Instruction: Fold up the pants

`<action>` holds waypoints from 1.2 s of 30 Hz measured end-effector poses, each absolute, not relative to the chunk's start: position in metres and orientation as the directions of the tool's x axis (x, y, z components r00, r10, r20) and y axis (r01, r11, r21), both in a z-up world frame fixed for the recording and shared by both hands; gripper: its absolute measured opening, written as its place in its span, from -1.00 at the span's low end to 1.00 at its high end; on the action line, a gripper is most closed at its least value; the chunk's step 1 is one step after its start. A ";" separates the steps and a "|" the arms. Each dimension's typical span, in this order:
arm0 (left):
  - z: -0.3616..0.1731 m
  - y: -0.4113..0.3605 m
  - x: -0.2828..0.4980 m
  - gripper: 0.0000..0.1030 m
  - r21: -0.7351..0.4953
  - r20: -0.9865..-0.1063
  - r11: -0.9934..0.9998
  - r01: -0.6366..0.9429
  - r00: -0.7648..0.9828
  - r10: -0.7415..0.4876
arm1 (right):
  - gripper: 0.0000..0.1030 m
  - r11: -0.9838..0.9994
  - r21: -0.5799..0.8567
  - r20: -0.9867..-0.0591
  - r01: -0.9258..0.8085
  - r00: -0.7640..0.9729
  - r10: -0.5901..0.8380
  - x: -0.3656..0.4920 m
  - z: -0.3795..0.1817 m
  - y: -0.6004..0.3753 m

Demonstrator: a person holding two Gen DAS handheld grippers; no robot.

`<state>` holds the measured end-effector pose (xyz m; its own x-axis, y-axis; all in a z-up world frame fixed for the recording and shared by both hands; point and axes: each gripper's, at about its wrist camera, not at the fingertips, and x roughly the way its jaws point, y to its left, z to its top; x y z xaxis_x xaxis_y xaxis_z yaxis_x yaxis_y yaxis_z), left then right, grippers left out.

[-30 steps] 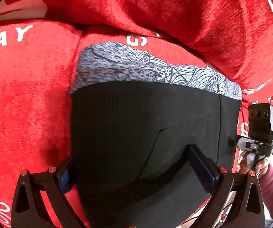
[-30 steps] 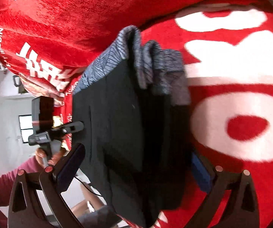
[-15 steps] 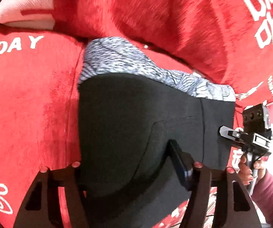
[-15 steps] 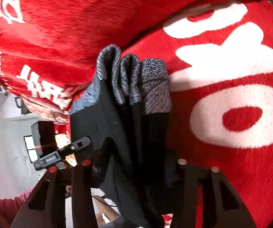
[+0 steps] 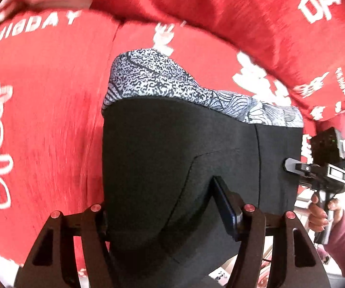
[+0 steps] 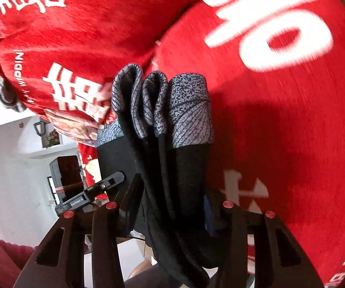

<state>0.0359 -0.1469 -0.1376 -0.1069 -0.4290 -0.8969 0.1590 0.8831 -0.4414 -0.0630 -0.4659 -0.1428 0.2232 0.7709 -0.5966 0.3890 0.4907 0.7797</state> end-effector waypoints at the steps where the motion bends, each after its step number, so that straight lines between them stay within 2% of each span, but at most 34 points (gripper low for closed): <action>1: -0.149 -0.145 0.032 0.54 -0.408 -0.912 0.900 0.152 -0.113 -0.394 | -0.07 0.500 0.766 -0.609 0.404 0.208 0.765 -0.068 -0.150 -0.463; 4: -0.164 -0.143 0.026 0.86 -0.378 -0.926 0.915 0.140 -0.070 -0.371 | -0.01 0.571 0.721 -0.668 0.392 0.176 0.723 -0.075 -0.165 -0.456; 7: -0.167 -0.146 0.023 0.89 -0.371 -0.929 0.920 0.128 -0.066 -0.365 | 0.18 0.605 0.694 -0.699 0.391 0.166 0.695 -0.074 -0.170 -0.458; 10: -0.161 -0.150 0.026 0.91 -0.332 -0.943 0.934 0.134 -0.056 -0.328 | 0.28 0.662 0.645 -0.747 0.382 0.131 0.652 -0.070 -0.171 -0.454; 14: -0.129 -0.145 0.030 0.91 -0.267 -0.962 0.956 0.125 0.032 -0.273 | 0.28 0.753 0.548 -0.830 0.363 0.126 0.544 -0.068 -0.147 -0.449; 16: -0.111 -0.135 0.035 0.91 -0.251 -0.960 0.960 0.122 0.094 -0.263 | 0.20 0.795 0.503 -0.864 0.340 0.158 0.478 -0.069 -0.127 -0.450; 19: -0.093 -0.135 0.048 0.91 -0.228 -0.952 0.963 0.141 0.177 -0.252 | -0.36 0.776 0.538 -0.841 0.328 0.266 0.470 -0.070 -0.096 -0.455; 21: -0.096 -0.143 0.061 0.91 -0.230 -0.949 0.963 0.142 0.185 -0.254 | -0.44 0.769 0.559 -0.824 0.311 0.309 0.475 -0.063 -0.085 -0.455; 25: -0.135 -0.154 0.078 0.91 -0.100 -0.982 0.990 0.095 0.149 -0.113 | -0.47 0.812 0.499 -0.861 0.303 0.278 0.426 -0.040 -0.093 -0.439; 26: -0.145 -0.146 0.080 0.91 -0.120 -0.983 0.990 0.069 0.128 -0.128 | -0.53 0.831 0.465 -0.880 0.306 0.259 0.397 -0.035 -0.100 -0.436; 28: -0.154 -0.135 0.082 0.91 -0.167 -0.980 0.986 0.021 0.108 -0.168 | -0.77 0.850 0.416 -0.906 0.324 0.235 0.353 -0.030 -0.114 -0.435; 30: -0.155 -0.132 0.082 0.91 -0.180 -0.977 0.984 0.018 0.109 -0.181 | -0.87 0.833 0.424 -0.902 0.355 0.246 0.355 -0.025 -0.119 -0.440; 34: -0.139 -0.129 0.074 0.91 -0.112 -0.984 0.990 0.089 0.127 -0.123 | -0.85 0.819 0.420 -0.905 0.392 0.253 0.343 -0.029 -0.113 -0.446; 36: -0.129 -0.127 0.067 0.91 -0.084 -0.986 0.989 0.119 0.134 -0.100 | -0.71 0.824 0.390 -0.919 0.411 0.230 0.320 -0.036 -0.110 -0.449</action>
